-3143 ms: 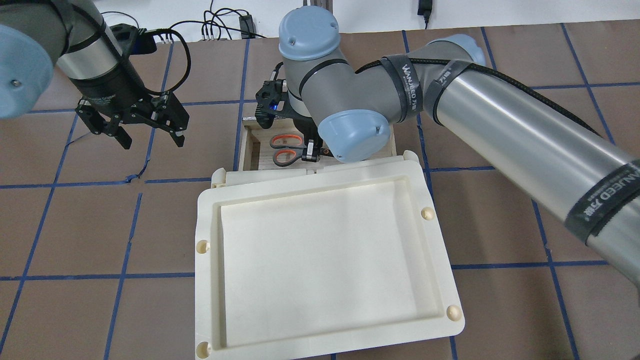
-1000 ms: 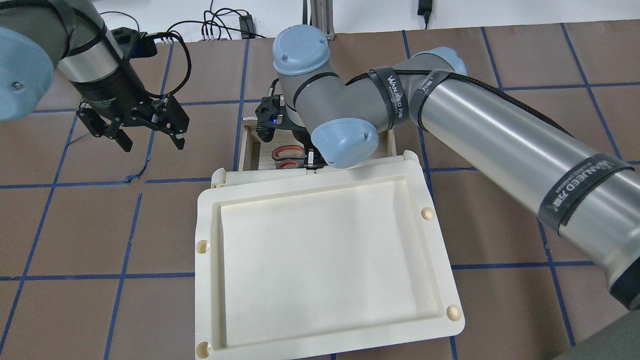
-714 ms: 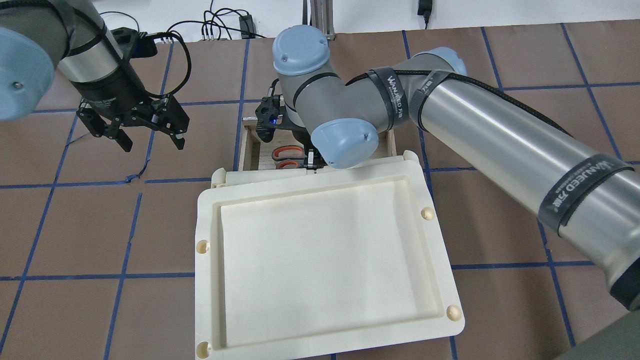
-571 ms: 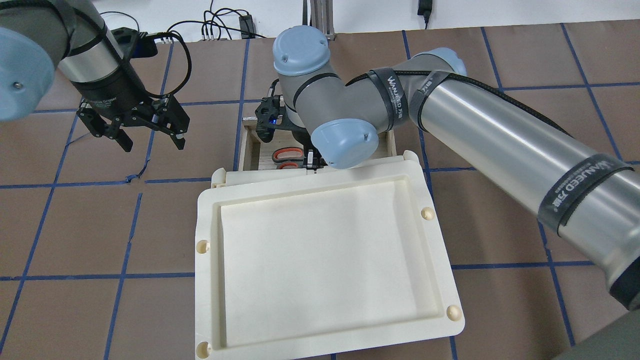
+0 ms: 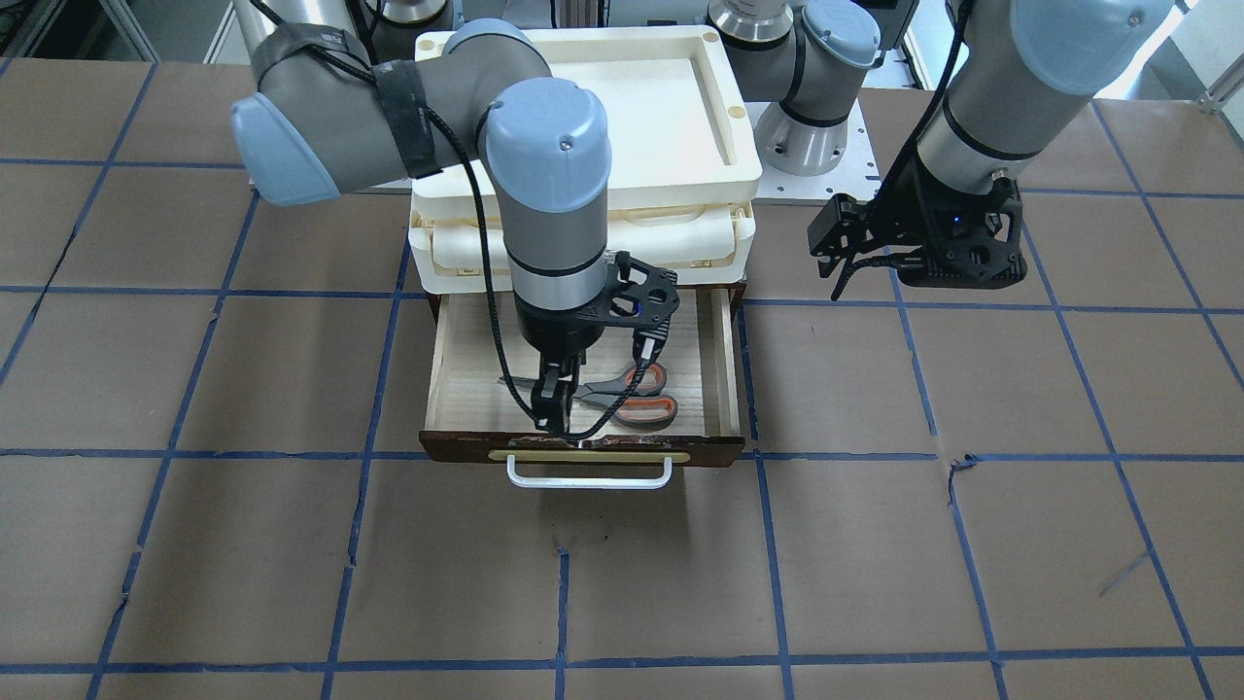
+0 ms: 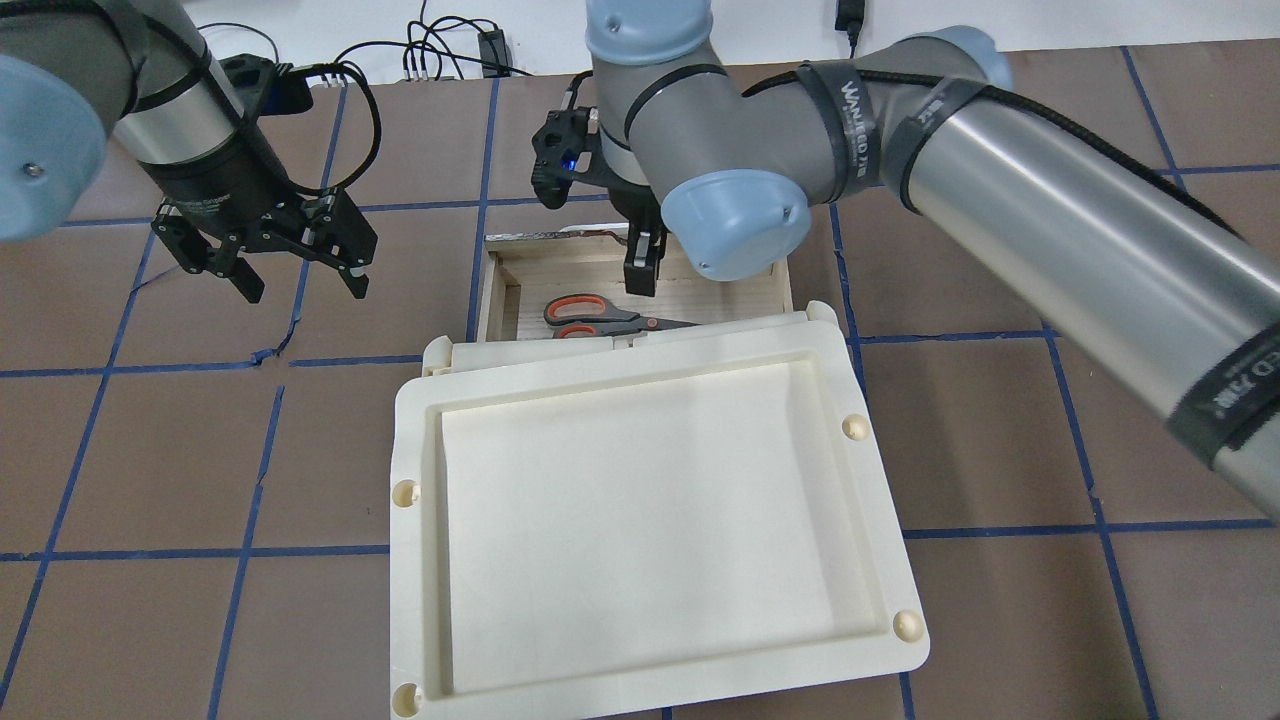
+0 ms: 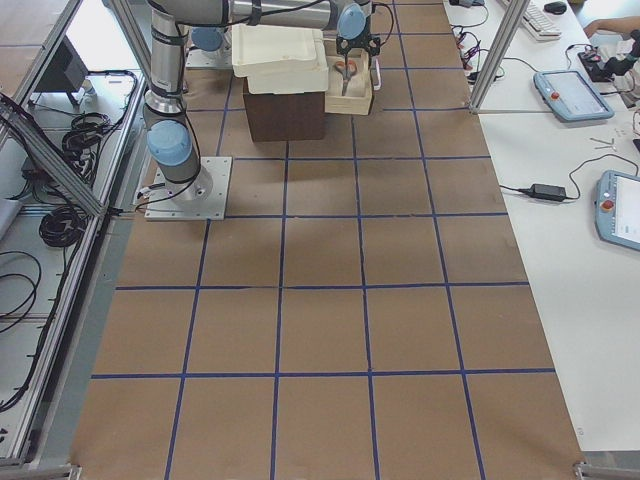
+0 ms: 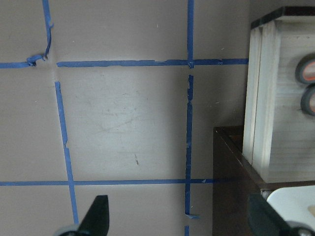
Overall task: Put scissors in drawer and close it
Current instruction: 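Open the right gripper and raise it out of the drawer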
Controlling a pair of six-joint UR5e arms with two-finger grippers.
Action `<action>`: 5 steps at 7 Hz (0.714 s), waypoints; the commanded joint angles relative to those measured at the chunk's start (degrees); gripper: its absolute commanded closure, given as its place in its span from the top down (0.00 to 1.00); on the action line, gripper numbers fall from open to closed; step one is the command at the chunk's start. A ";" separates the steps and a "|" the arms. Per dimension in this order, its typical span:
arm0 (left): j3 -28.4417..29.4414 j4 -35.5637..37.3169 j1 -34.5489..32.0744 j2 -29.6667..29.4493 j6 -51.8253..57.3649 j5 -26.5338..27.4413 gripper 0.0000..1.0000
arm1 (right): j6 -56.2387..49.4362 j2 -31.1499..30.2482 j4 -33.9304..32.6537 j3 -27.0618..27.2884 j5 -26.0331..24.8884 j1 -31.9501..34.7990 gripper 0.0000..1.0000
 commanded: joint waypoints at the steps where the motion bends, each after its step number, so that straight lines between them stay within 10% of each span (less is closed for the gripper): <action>1: 2.07 0.34 2.46 -1.55 1.54 -1.31 1.00 | 6.51 -8.02 7.97 -0.03 1.28 -8.57 0.88; 5: 4.20 11.02 1.51 -11.71 3.05 -7.26 1.00 | 40.35 -18.16 22.73 -0.21 1.63 -21.98 0.99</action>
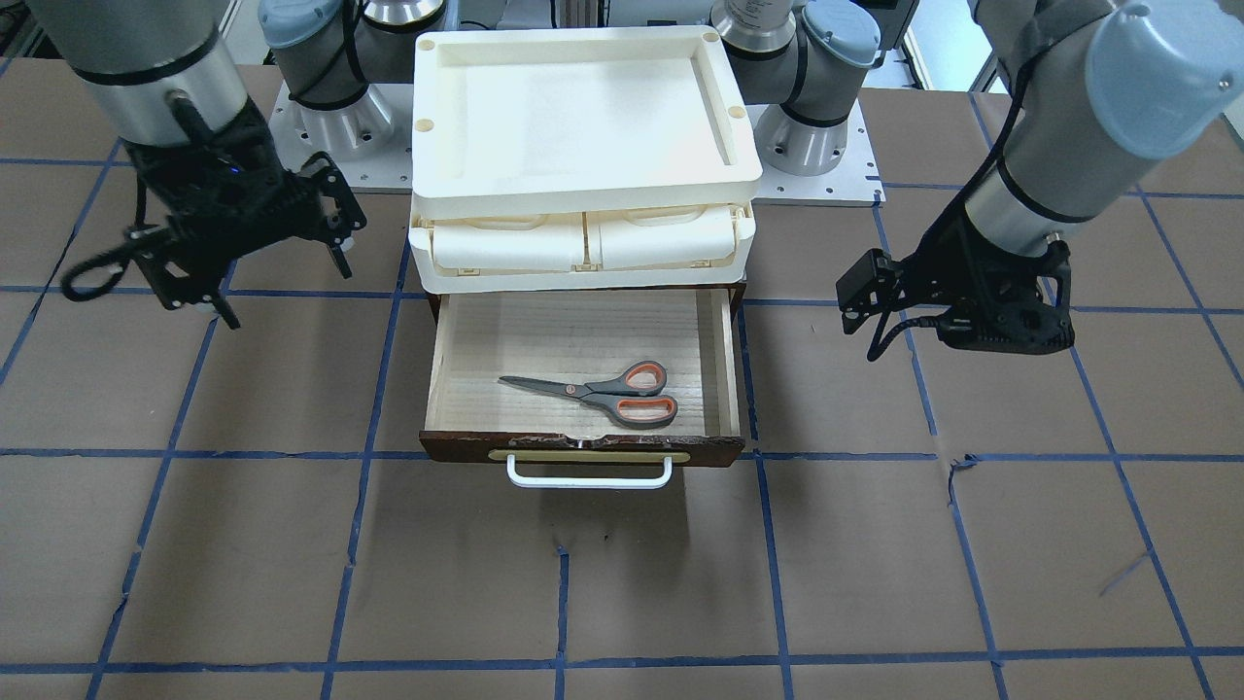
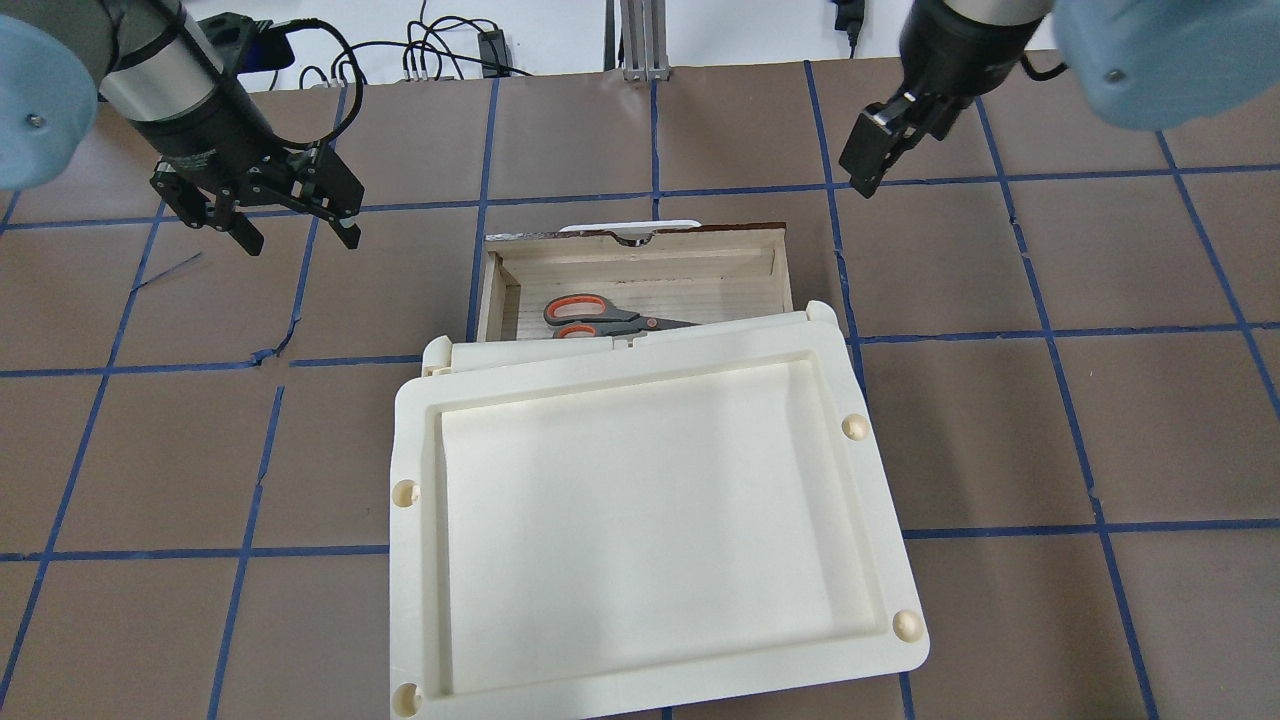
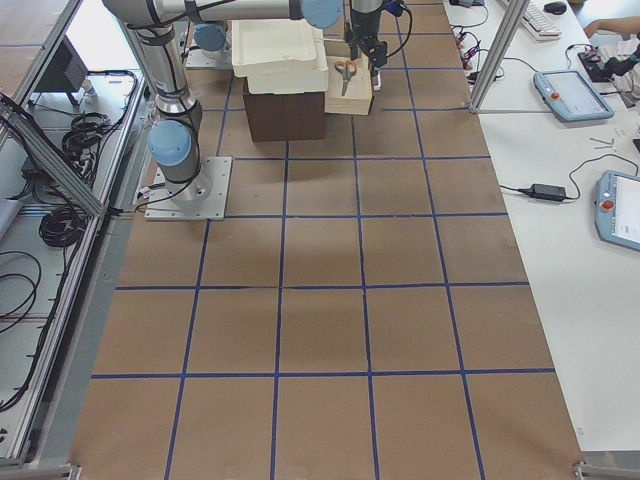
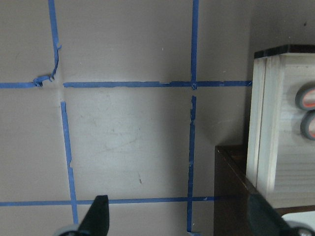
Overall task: Put scissors in drawer and close it
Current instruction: 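Move the left gripper over the drawer front while the right arm withdraws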
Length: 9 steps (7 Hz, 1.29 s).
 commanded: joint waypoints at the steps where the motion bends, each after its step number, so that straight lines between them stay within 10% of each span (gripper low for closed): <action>1: 0.31 10.51 -1.72 -8.56 -0.81 -5.92 1.00 | 22.37 -3.25 5.69 -0.05 0.50 -0.85 0.99; 9: 0.57 19.98 -4.36 -15.98 -3.80 -14.65 1.00 | 22.05 -6.42 5.70 1.80 -0.20 -1.28 1.00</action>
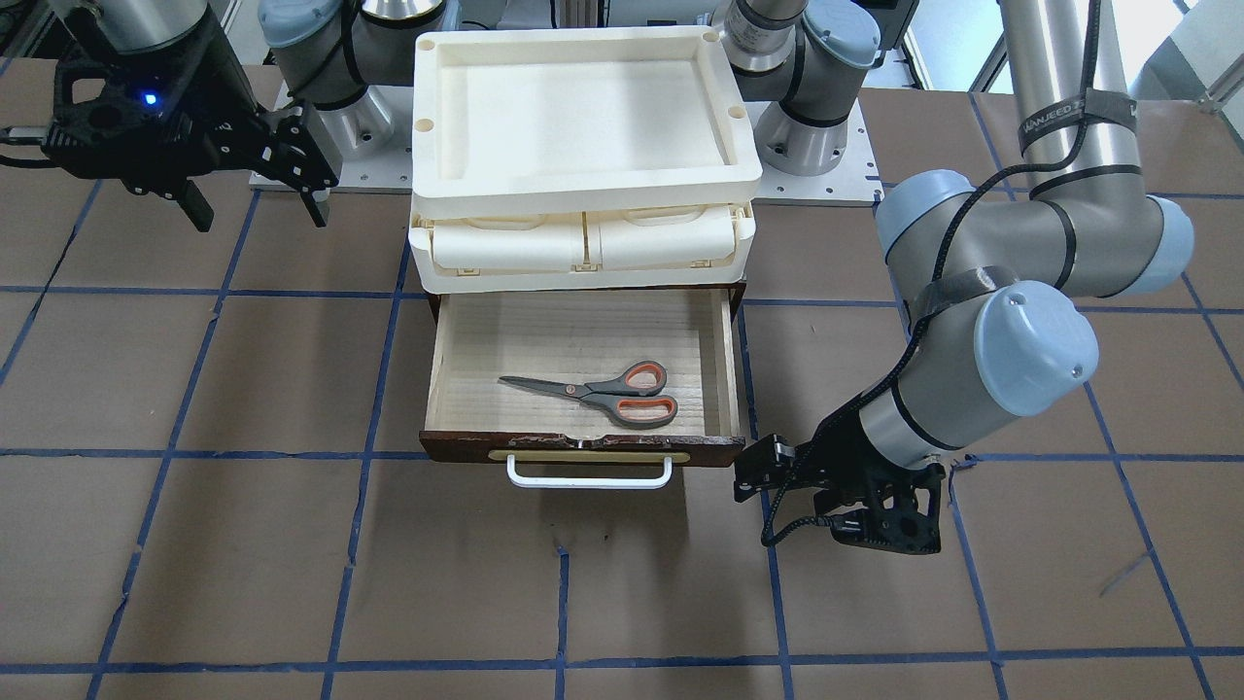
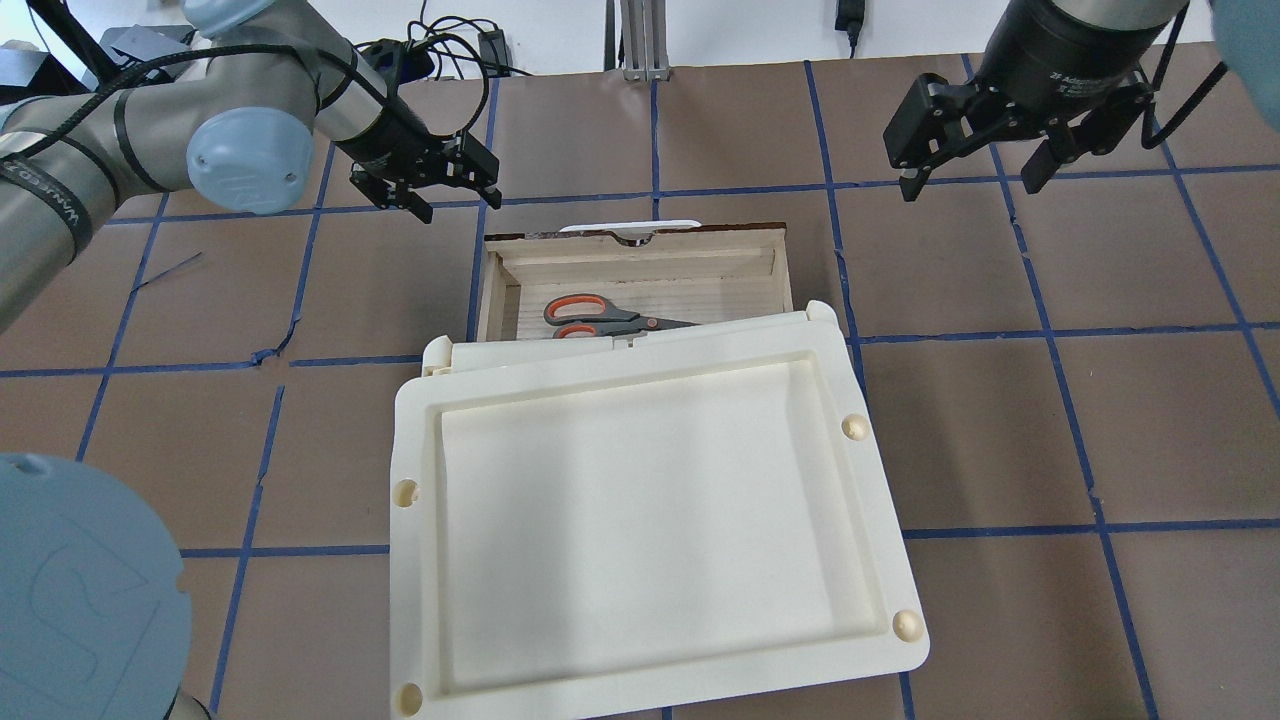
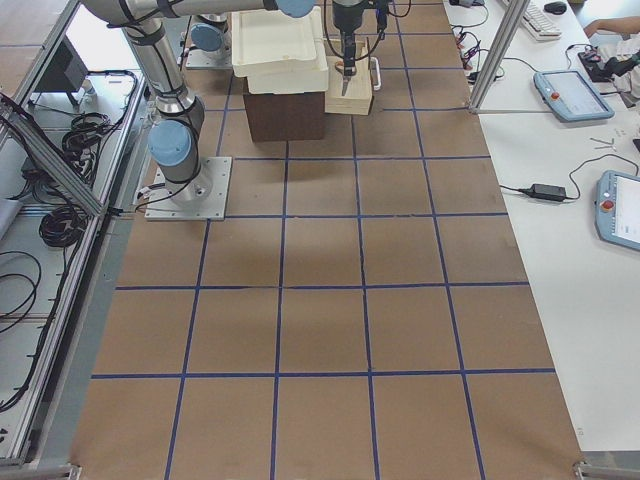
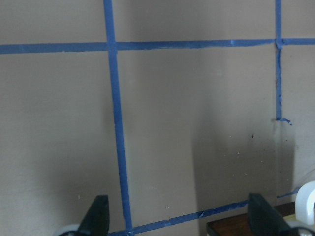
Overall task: Put scissors in drawer and close it
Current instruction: 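Move the left gripper over the drawer front while the right arm withdraws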
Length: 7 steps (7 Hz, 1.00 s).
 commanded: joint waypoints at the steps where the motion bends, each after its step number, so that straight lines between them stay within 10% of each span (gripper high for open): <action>1: -0.50 -0.89 -0.60 -0.04 -0.82 -0.77 1.00 | -2.43 -1.29 0.33 0.20 -0.08 -0.10 1.00; 7: -1.30 -10.81 -0.68 1.10 -3.27 -0.69 1.00 | -1.82 0.37 4.73 -3.92 -0.51 -1.07 1.00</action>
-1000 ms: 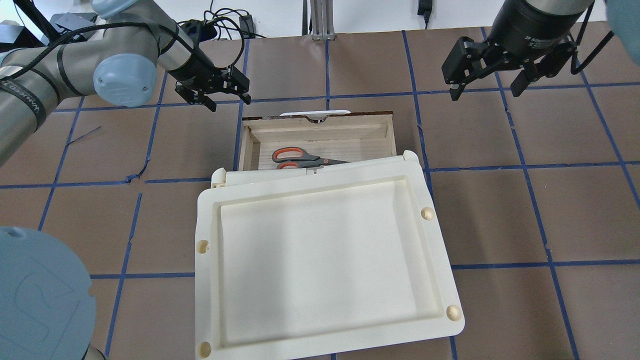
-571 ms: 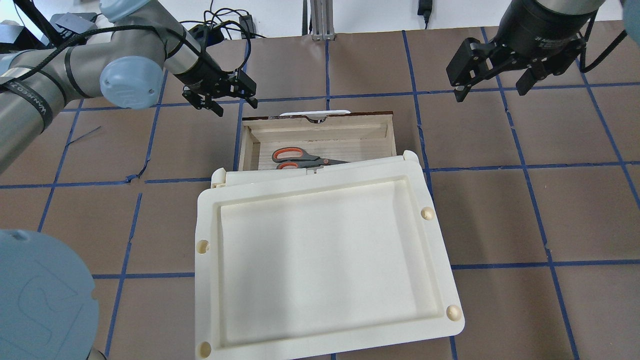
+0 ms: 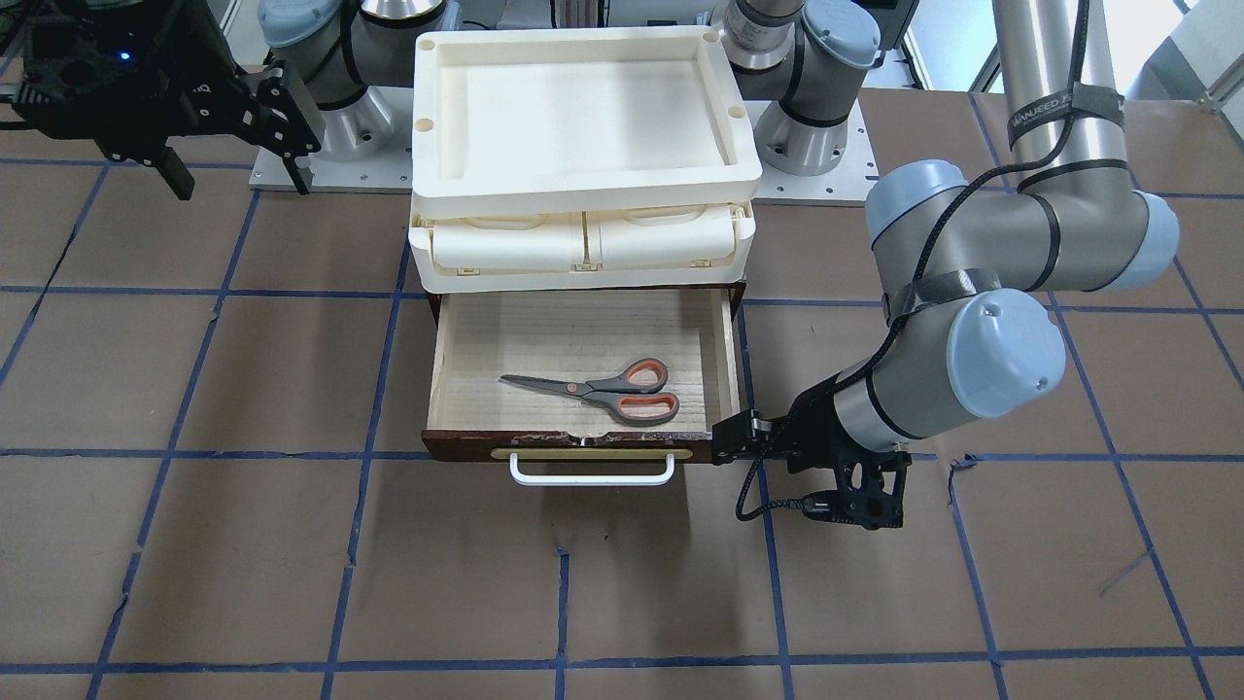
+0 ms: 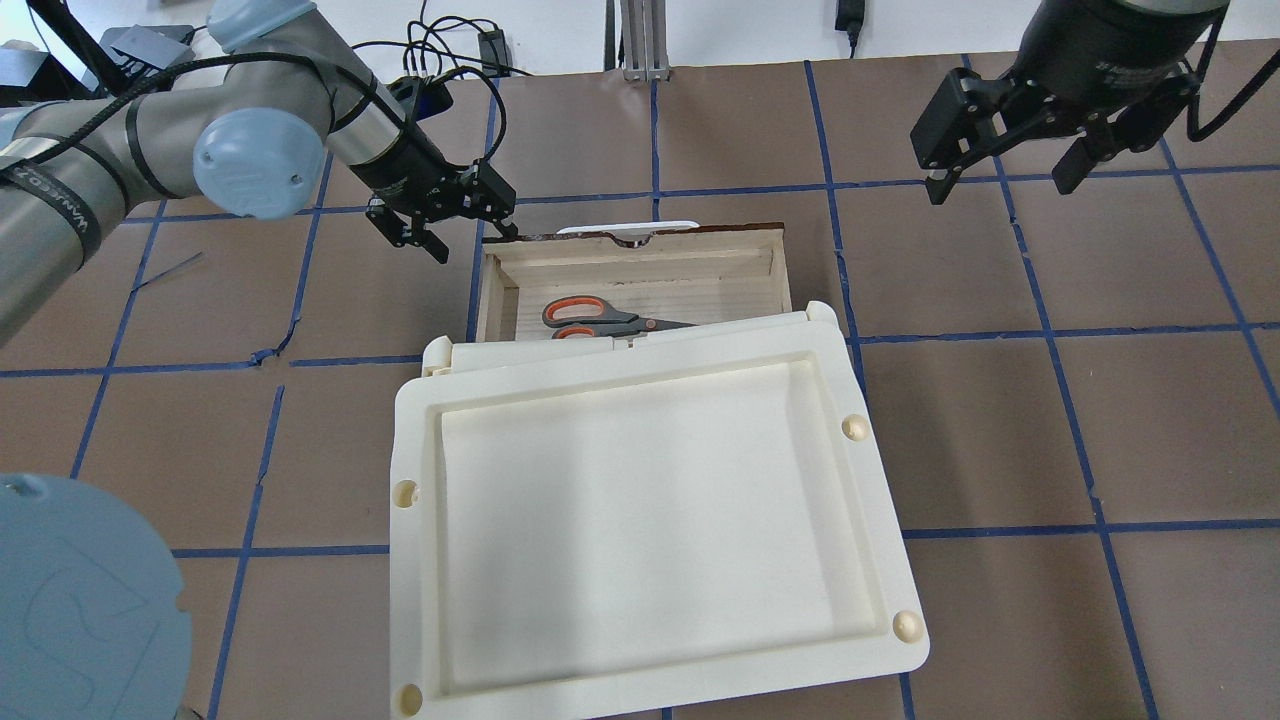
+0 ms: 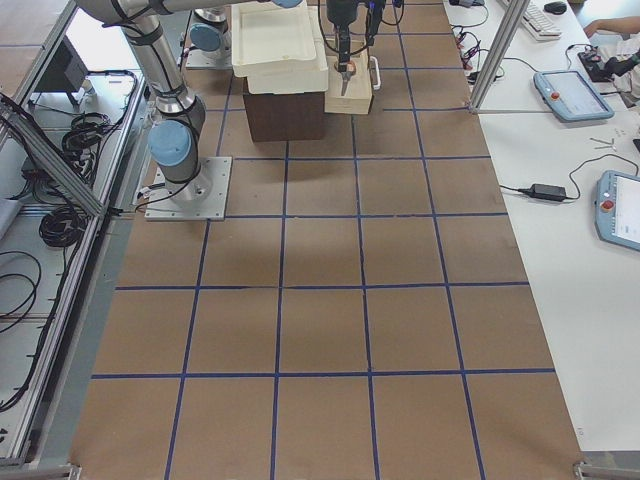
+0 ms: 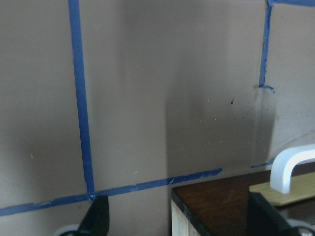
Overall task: Put scissors in drawer and close it
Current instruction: 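Push the drawer front with the left gripper into the box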
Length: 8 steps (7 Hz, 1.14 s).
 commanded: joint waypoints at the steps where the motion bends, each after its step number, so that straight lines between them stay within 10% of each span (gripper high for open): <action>1: -0.14 -3.22 -0.03 0.35 -1.29 0.00 1.00 | 0.17 0.81 0.53 -1.05 -0.35 0.11 1.00; 8: -0.93 -13.75 -0.03 2.02 -5.33 -0.09 1.00 | -0.79 2.13 -1.49 -1.31 -0.35 0.11 1.00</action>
